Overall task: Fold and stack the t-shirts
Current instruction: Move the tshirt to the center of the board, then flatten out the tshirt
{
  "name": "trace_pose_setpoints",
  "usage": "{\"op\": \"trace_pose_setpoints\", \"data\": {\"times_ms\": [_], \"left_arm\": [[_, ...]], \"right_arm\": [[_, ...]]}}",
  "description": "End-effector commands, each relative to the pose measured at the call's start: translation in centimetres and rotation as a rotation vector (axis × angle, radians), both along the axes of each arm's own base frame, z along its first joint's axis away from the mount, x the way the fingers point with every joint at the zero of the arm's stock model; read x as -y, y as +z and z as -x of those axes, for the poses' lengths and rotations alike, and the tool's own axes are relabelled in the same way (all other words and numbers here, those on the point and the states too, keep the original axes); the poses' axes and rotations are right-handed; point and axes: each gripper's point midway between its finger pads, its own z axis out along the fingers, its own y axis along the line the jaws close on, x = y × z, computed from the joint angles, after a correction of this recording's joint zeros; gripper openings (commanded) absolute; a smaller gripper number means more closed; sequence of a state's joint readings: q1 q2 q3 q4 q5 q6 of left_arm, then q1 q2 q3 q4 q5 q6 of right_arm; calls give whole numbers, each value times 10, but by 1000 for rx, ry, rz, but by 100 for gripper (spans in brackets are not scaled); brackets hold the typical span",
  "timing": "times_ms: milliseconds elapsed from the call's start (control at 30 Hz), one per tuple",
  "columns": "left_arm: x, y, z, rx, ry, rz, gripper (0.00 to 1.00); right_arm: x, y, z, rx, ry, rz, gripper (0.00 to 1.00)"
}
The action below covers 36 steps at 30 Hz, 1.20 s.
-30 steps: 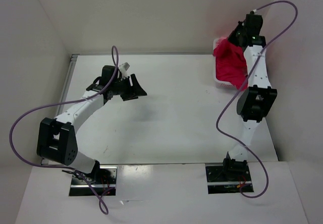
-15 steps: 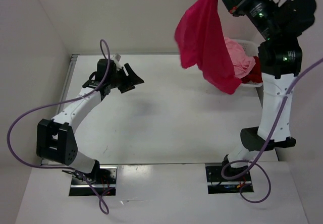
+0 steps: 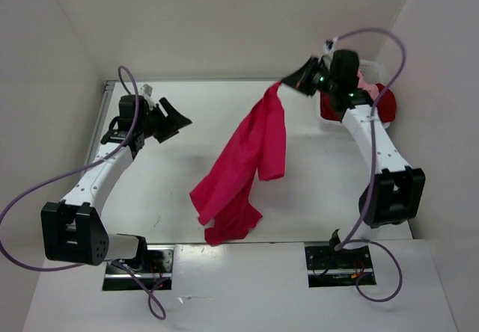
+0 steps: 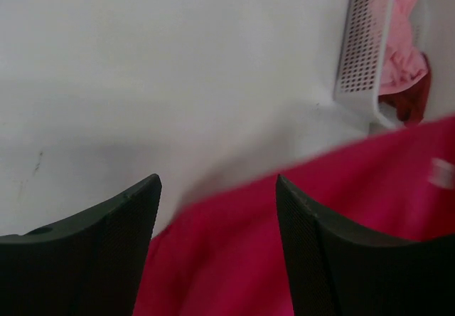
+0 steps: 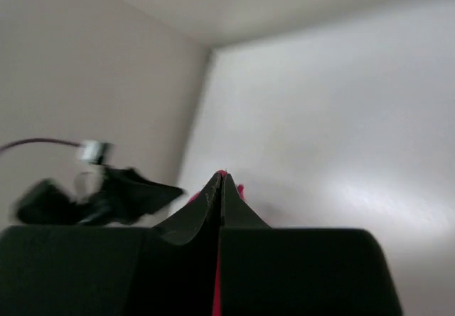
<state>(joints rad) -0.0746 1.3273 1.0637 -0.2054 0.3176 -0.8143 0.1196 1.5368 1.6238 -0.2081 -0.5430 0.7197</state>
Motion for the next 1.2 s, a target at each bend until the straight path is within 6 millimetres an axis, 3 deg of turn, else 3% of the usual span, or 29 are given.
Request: {"op": "trace_pose_setpoints", "data": {"times_ms": [0, 100, 200, 300, 367, 400, 467, 533, 567, 633, 667, 733, 767, 833, 867, 933, 1033, 1167], "left_arm": [[-6, -23, 17, -39, -25, -72, 73], [-6, -39, 28, -77, -38, -105, 69], [11, -54, 42, -114, -90, -132, 63], [31, -72, 60, -168, -154, -171, 61], [39, -88, 73, -210, -184, -198, 61], [38, -100, 80, -250, -171, -187, 63], [40, -115, 88, -296, -171, -182, 68], [39, -131, 95, -335, -160, -176, 71], [45, -133, 94, -336, -173, -164, 71], [51, -145, 96, -372, -188, -169, 72], [56, -149, 100, -387, -207, -168, 72], [68, -153, 99, -386, -233, -168, 73], [70, -151, 98, -382, -235, -153, 73], [76, -156, 98, -394, -246, -141, 73], [76, -156, 98, -394, -246, -141, 73], [78, -155, 97, -385, -253, -133, 73], [80, -156, 96, -387, -260, -127, 72], [84, -156, 95, -383, -277, -110, 65]], "right_arm": [[22, -80, -14, -110, -115, 92, 0], [40, -139, -23, -242, -197, 163, 0], [61, -176, -23, -344, -302, 234, 0], [82, -189, -10, -378, -396, 305, 21], [81, -202, 4, -418, -372, 324, 44], [80, -211, 13, -442, -352, 340, 49], [63, -219, 33, -463, -297, 371, 54], [38, -246, 59, -511, -210, 420, 54], [25, -251, 71, -526, -168, 413, 43], [5, -277, 98, -598, -94, 415, 31], [-12, -285, 112, -614, -47, 429, 20], [-25, -302, 132, -660, 2, 421, 15], [-38, -311, 148, -691, 39, 410, 16], [-58, -311, 160, -700, 83, 388, 25], [-71, -319, 179, -716, 132, 410, 42], [-78, -328, 189, -731, 145, 418, 54], [-77, -349, 207, -796, 156, 412, 62], [-74, -364, 202, -817, 112, 424, 65]]}}
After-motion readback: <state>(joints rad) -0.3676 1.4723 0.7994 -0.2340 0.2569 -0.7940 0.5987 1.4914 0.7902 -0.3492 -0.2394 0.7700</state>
